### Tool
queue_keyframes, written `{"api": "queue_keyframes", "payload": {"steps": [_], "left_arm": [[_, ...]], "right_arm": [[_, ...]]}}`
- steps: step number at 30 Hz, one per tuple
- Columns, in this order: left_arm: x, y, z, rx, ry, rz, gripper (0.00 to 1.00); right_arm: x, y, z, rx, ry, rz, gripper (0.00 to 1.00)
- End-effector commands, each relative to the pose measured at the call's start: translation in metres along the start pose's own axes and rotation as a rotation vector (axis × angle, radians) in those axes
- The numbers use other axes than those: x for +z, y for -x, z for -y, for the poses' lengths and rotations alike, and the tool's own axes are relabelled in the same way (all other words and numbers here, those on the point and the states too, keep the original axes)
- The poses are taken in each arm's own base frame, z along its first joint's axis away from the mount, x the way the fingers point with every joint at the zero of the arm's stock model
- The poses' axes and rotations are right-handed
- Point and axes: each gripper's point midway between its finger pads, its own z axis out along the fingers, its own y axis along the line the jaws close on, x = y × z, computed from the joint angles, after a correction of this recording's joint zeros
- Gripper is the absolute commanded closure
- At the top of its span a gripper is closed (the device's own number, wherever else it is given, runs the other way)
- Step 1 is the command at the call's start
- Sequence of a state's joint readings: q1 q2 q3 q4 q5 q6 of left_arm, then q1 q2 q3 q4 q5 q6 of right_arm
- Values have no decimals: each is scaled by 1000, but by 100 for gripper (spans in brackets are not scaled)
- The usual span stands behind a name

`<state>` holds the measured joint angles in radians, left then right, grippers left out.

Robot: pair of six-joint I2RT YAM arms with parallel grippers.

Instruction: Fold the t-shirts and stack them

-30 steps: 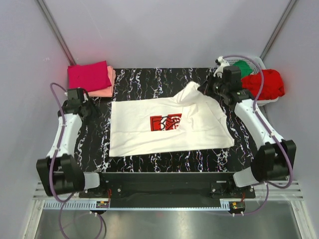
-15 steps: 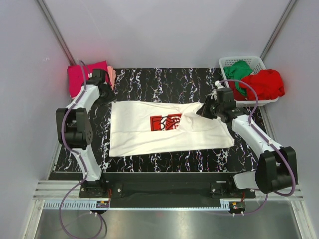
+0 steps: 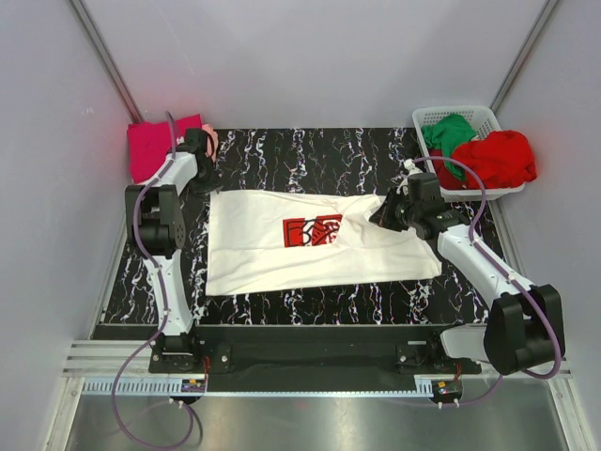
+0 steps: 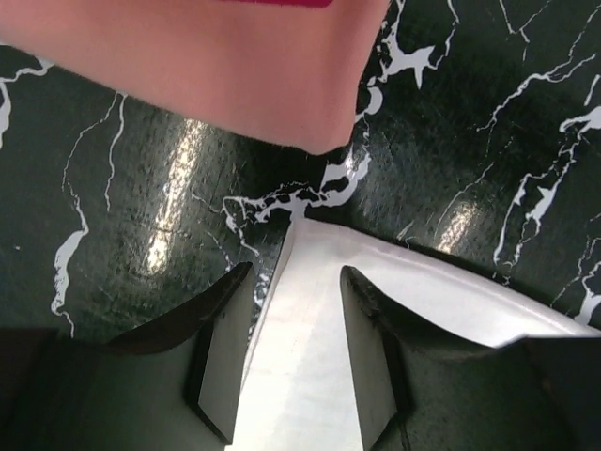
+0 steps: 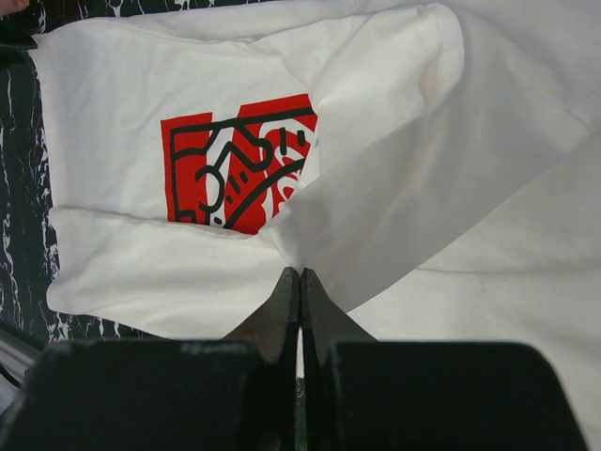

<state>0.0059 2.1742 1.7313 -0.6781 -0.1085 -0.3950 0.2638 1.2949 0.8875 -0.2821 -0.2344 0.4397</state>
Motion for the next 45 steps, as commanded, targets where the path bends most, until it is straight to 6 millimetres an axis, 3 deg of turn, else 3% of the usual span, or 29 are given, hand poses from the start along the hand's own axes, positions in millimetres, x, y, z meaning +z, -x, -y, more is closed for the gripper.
{"api": "queue_keyframes", "payload": {"steps": [1,10,22,25,30,31,34,35,37,38,40,41,45], "left_arm": [[2,21,5,18,-8,63,54],[14,18,4,35,-6,58,63],[18,23,14,76,-45,50,60],[20,21,19,92,-81,37,67],[19,22,26,122,-121,36,99],[18,20,29,129,-142,28,100],[13,20,31,134,-161,28,100],[11,19,31,133,-165,26,100],[-1,22,33,126,-177,44,100],[-6,23,33,124,-182,51,100],[-24,29,35,125,-201,83,100],[-30,29,35,127,-207,91,100],[-66,35,35,127,-241,159,100]], "right_arm": [[-3,6,-9,-45,29,21,100],[0,5,-8,-42,25,11,100],[5,1,-3,-42,10,-3,100],[6,1,-2,-45,9,-5,100],[8,1,-1,-45,3,-6,100],[8,2,0,-46,-2,-2,100],[7,14,-1,-53,-23,26,100],[4,30,-7,-56,-27,62,100],[2,45,-10,-67,-41,82,100],[-3,66,-22,-82,-30,121,100],[-4,77,-13,-108,-102,119,100],[-11,95,-18,-114,-121,157,100],[-28,123,1,-88,-248,253,100]]}}
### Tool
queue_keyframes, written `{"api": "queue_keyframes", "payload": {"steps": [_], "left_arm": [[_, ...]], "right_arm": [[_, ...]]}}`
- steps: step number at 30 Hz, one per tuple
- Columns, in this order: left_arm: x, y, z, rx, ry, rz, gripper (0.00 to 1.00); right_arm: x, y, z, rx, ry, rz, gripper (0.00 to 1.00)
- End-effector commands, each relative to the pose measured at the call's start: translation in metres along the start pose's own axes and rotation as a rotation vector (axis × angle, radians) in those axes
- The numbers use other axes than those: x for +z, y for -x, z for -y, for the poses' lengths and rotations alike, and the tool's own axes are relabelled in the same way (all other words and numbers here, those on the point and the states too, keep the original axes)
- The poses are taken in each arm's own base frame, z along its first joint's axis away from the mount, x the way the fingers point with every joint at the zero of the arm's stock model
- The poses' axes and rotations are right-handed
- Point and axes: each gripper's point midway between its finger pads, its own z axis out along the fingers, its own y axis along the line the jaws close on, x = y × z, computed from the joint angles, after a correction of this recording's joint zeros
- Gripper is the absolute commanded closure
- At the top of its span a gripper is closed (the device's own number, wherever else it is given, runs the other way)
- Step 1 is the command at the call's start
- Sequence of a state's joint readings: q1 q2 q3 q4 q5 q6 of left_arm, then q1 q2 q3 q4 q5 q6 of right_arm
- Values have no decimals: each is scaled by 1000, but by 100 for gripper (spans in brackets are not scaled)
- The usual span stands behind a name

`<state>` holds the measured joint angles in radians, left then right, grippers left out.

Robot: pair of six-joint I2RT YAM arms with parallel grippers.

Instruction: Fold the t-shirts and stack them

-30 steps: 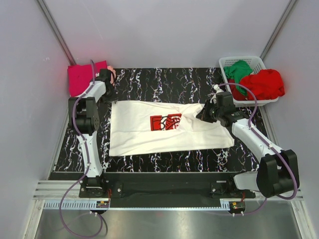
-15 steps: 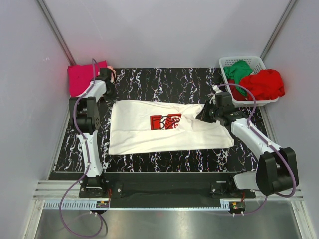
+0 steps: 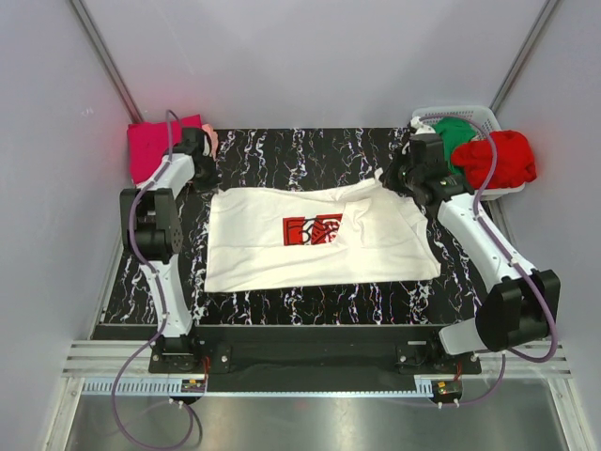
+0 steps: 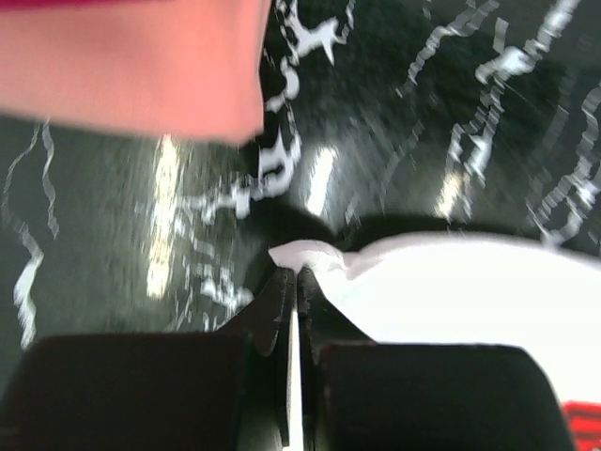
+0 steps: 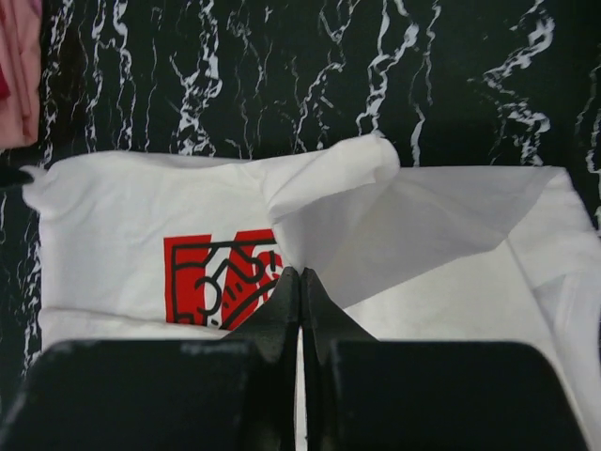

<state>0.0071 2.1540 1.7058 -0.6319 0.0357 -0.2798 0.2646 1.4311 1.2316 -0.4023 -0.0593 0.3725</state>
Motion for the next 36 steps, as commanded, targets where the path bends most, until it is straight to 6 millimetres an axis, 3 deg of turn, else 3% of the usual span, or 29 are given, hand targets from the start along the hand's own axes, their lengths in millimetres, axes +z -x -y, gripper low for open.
{"api": "queue_keyframes", "payload": {"steps": [1,7,14,23,30,36], "left_arm": [[-59,33,16,25,-77,165,100],[-68,17,5,14,-69,179,100],[-66,8,-10,3,-39,172,100],[-73,0,-11,1,-54,165,100],[-94,-6,-14,1,-53,205,100],[-96,-18,-12,16,-84,216,100]], "right_arm": [[-19,32,28,-5,-157,106,100],[-40,46,59,74,-225,179,100],[-53,40,82,110,-310,198,100],[-58,30,87,132,-321,200,100],[-71,21,101,172,-395,210,100],[-90,13,118,244,-448,233,100]]}}
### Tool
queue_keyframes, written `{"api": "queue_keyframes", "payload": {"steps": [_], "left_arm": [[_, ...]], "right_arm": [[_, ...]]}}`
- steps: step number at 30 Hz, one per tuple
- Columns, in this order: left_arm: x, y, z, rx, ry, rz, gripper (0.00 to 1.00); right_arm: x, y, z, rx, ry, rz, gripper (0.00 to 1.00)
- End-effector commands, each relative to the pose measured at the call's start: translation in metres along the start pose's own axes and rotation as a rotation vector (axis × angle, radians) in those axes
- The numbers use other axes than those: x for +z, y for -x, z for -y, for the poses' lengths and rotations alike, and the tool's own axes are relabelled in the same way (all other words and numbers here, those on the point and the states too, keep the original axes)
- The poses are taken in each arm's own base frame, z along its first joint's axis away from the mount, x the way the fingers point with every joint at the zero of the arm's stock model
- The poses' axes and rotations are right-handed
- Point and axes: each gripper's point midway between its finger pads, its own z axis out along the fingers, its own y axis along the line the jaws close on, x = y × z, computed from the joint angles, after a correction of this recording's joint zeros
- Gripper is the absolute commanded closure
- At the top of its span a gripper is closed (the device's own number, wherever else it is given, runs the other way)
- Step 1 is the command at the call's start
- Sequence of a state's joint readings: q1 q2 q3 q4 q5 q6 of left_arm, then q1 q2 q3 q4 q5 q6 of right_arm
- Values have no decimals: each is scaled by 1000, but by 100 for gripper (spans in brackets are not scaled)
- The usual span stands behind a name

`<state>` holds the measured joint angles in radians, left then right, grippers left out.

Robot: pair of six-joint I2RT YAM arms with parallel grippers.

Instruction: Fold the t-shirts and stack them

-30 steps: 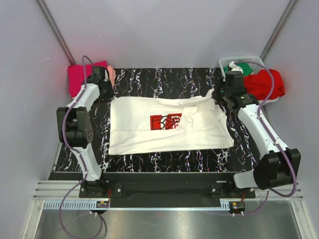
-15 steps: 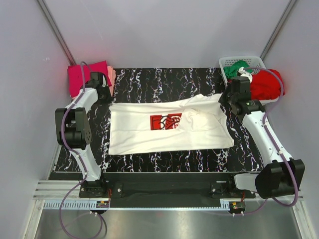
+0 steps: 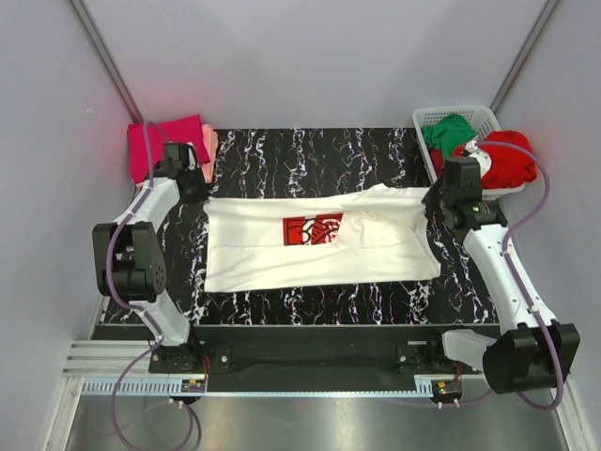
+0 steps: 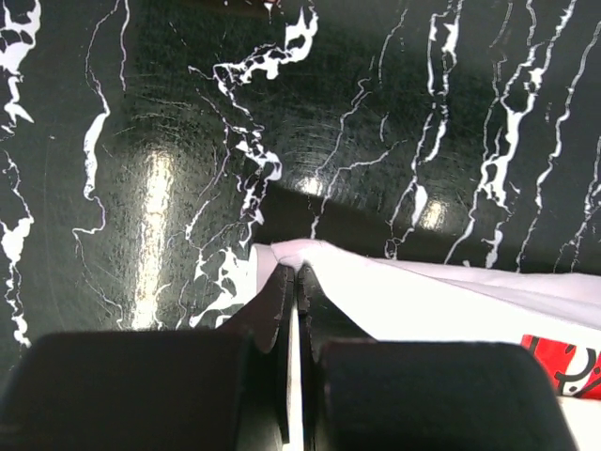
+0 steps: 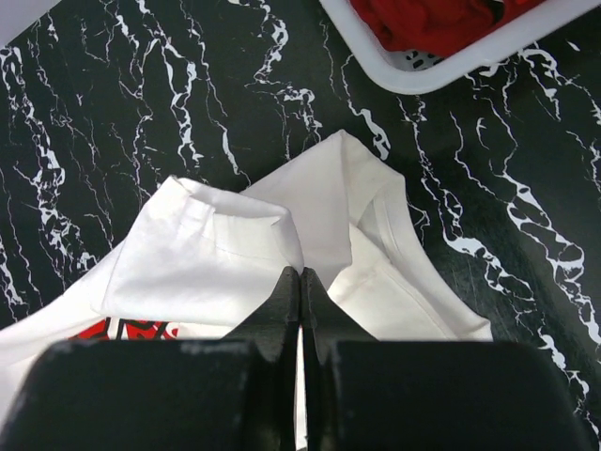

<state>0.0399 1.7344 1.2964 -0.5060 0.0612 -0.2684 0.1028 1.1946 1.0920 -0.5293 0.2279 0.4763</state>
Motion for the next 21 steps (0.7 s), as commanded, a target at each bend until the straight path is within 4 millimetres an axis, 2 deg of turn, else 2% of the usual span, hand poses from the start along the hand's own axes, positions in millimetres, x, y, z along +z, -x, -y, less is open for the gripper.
{"api": "queue_keyframes", "payload": {"steps": [1,3,4,6,7,13,16,17,18,19,20,21], "left_arm": [[-11,14,7,32,-53,87,100],[-16,17,9,41,-66,113,100],[-15,10,8,53,-73,107,100],[-21,14,10,62,-79,148,100],[-20,8,8,73,-71,147,100],[-28,2,2,87,-34,162,100],[-30,-8,-4,73,-2,110,100],[-32,-19,-9,64,21,60,100],[-32,-24,-11,58,31,43,97],[-34,-27,-12,44,33,39,94],[-35,-27,-14,31,37,53,91],[-42,-31,-17,15,40,73,76]], "right_arm": [[-15,8,20,60,-62,60,100],[-17,4,23,66,-69,54,100],[-17,-1,26,68,-77,43,100],[-17,-6,30,76,-89,26,100],[-15,-12,33,77,-100,12,100],[-12,-29,46,103,-140,-27,100],[-11,-43,57,116,-182,-63,100],[-10,-47,60,120,-192,-73,100],[-12,-52,65,124,-206,-82,97],[-11,-63,71,125,-228,-103,86],[-11,-66,76,141,-242,-103,80],[-14,-69,81,155,-254,-102,74]]}}
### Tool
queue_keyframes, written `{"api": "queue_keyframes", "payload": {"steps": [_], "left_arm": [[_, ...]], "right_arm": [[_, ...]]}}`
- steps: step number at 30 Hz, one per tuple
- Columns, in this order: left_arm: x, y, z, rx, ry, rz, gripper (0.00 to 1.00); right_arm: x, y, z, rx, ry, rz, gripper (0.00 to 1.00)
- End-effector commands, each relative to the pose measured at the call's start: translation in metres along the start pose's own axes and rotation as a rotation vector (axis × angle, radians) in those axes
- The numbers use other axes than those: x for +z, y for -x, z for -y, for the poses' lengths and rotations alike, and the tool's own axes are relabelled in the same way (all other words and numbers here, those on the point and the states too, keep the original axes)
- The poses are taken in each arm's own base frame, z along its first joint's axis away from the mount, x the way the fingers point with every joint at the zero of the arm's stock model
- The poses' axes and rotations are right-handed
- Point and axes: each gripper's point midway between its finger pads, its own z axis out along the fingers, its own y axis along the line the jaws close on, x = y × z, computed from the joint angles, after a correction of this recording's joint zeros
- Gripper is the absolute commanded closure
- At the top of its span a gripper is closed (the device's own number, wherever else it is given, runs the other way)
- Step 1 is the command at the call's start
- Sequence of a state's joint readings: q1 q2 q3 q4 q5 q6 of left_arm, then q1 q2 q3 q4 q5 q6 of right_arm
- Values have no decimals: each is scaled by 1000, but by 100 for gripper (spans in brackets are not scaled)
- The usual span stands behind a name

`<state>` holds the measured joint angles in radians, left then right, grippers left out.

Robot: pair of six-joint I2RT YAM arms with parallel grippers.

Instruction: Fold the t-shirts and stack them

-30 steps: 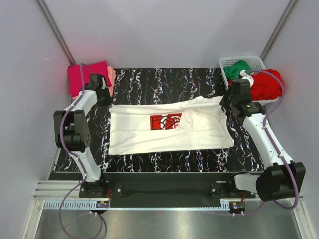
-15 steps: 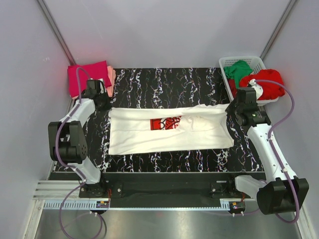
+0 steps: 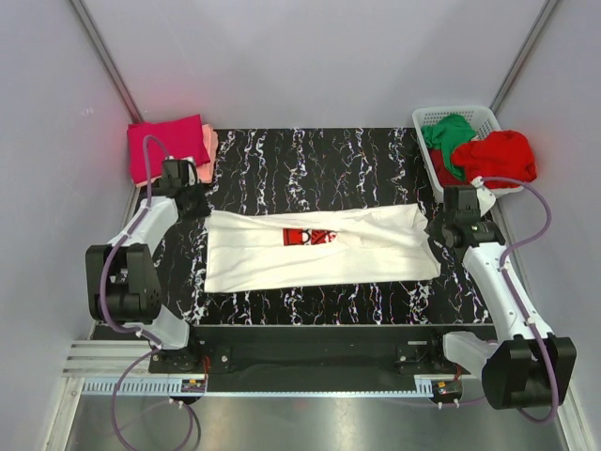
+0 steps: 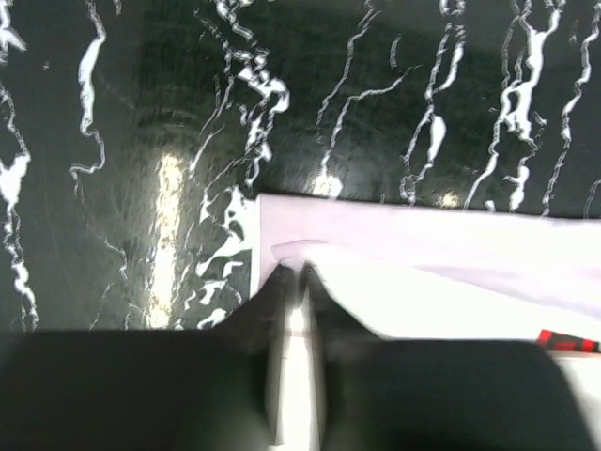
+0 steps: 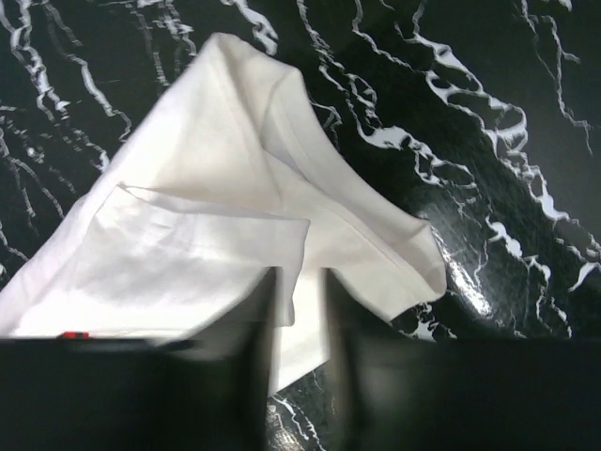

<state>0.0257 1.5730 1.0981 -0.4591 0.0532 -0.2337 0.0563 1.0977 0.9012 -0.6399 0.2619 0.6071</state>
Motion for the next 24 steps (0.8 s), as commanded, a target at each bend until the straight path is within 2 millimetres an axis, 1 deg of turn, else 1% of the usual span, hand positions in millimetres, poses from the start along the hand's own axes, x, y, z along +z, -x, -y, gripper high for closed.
{"api": "queue_keyframes", "payload": {"steps": [1,2,3,4,5,6,7,9,10,11,12,13,14,15,16,17,18,19,20,21,22,23,24], "left_arm": [[-26,6,-12,-56,43,86,69],[-30,11,-11,-67,34,123,63],[-41,11,-11,-76,26,160,56],[-47,14,-9,-79,17,187,48],[-52,19,-13,-81,37,228,46],[-62,22,-14,-86,40,264,44],[-65,24,-16,-86,48,280,43],[-72,30,-15,-82,46,305,43],[-73,29,-13,-77,33,303,44],[-73,32,-10,-72,16,309,45],[-71,31,-7,-66,1,305,45],[-69,29,-1,-57,-36,294,46],[-67,31,4,-54,-60,294,48],[-60,29,9,-51,-80,274,48],[-56,27,17,-42,-114,256,49],[-47,23,21,-34,-123,230,50],[-44,25,29,-14,-138,223,51],[-41,22,43,18,-161,207,51],[-29,15,50,37,-165,165,51],[-28,16,67,75,-192,156,52],[-23,15,75,98,-200,137,53],[-9,6,81,115,-201,82,53],[-8,9,97,143,-228,74,53]], "right_arm": [[-2,-7,30,61,-94,19,56],[-3,-5,35,91,-102,30,47],[-3,-6,36,100,-103,35,40],[-1,-4,44,127,-120,40,28],[-2,-2,43,134,-112,44,23],[-2,-2,43,142,-113,45,19],[-2,0,42,148,-110,46,17],[0,0,37,146,-87,38,18],[2,-2,34,143,-75,31,18],[2,-4,28,143,-41,11,21],[3,-2,21,137,-8,12,23],[4,-4,15,127,28,-1,25],[3,-11,1,111,104,-42,28],[3,-9,-10,112,161,-39,30],[4,-13,-16,108,197,-59,32],[4,-22,-27,107,252,-109,35],[6,-24,-33,106,275,-121,36],[8,-27,-38,98,287,-141,36],[16,-36,-40,85,278,-185,37],[21,-40,-41,77,273,-204,37],[25,-38,-43,71,267,-215,38],[32,-57,-50,20,263,-279,38],[37,-64,-53,0,256,-308,38]]}}
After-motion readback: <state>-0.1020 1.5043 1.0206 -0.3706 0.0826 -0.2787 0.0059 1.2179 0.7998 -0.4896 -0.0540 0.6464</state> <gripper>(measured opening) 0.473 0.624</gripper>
